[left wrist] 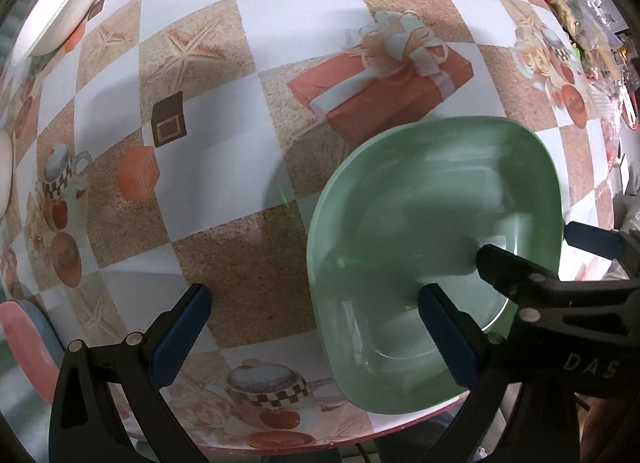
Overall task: Organize plates and bowls
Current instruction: 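Close the right tool on the mint-green plate's rim, then lift the mint-green plate with the right tool and carry it over the pink plate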
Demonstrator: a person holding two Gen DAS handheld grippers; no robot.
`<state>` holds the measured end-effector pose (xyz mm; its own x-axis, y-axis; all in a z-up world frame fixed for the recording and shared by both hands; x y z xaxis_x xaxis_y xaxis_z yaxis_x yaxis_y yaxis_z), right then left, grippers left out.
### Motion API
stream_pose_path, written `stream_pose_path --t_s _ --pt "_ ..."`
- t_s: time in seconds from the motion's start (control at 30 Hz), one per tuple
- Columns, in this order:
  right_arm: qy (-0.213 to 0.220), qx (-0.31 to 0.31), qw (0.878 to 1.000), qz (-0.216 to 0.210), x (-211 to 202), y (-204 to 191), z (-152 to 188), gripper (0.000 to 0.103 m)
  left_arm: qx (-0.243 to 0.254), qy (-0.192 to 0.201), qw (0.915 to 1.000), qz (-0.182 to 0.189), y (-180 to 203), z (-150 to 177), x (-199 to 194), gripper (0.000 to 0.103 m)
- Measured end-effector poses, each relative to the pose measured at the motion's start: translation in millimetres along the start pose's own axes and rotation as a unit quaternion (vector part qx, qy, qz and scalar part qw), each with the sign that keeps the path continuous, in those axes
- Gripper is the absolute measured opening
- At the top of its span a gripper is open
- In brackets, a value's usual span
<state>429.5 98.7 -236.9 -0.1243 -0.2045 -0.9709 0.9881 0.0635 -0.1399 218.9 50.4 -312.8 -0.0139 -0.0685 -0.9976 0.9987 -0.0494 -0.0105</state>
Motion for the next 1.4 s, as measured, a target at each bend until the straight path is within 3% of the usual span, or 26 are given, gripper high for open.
stream_pose_path --t_s 0.3,0.53,0.6,0.7,0.87,0.97,1.17,1.4 --pt "-0.006 0.003 1.0 0.0 -1 3 -1 0.103 -0.006 -0.02 0.9998 0.0 17 -9 9 0.103" --pt "-0.009 -0.008 1.0 -0.021 5 -22 -9 0.103 -0.011 -0.036 0.9992 0.008 23 -2 14 0.102" --pt "-0.005 -0.012 1.0 -0.02 2 -24 -7 0.1 -0.001 -0.032 0.9994 0.013 29 -1 12 0.098" --pt "0.006 -0.021 1.0 -0.022 -3 -28 -4 0.087 0.01 -0.028 0.9993 0.02 36 -2 7 0.091" --pt "0.012 -0.03 0.999 -0.043 -16 -29 -4 0.054 0.013 -0.027 0.999 0.034 43 -4 0 0.078" --pt "0.007 -0.016 0.995 -0.094 -25 -33 -2 0.051 0.022 -0.028 0.9981 0.051 51 -5 -4 0.068" --pt "0.001 -0.008 0.994 -0.105 -30 -34 4 0.052 0.017 -0.027 0.9975 0.063 54 2 -10 0.068" --pt "-0.001 -0.009 0.994 -0.107 -31 -38 14 0.052 0.032 -0.018 0.998 0.052 49 6 -22 0.068"
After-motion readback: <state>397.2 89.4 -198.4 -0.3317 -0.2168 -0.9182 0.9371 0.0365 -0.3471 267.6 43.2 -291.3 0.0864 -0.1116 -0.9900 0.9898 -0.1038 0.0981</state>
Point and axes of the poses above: each gripper's, at about its wrist camera, not at the fingertips, and x roughly the way its jaws point, y to its right, z to its underside, the point moved 10 cm from there along x, roughly the way its jaws point, and after that the axes turned 3 degrees about y, right-handed, at the moved point
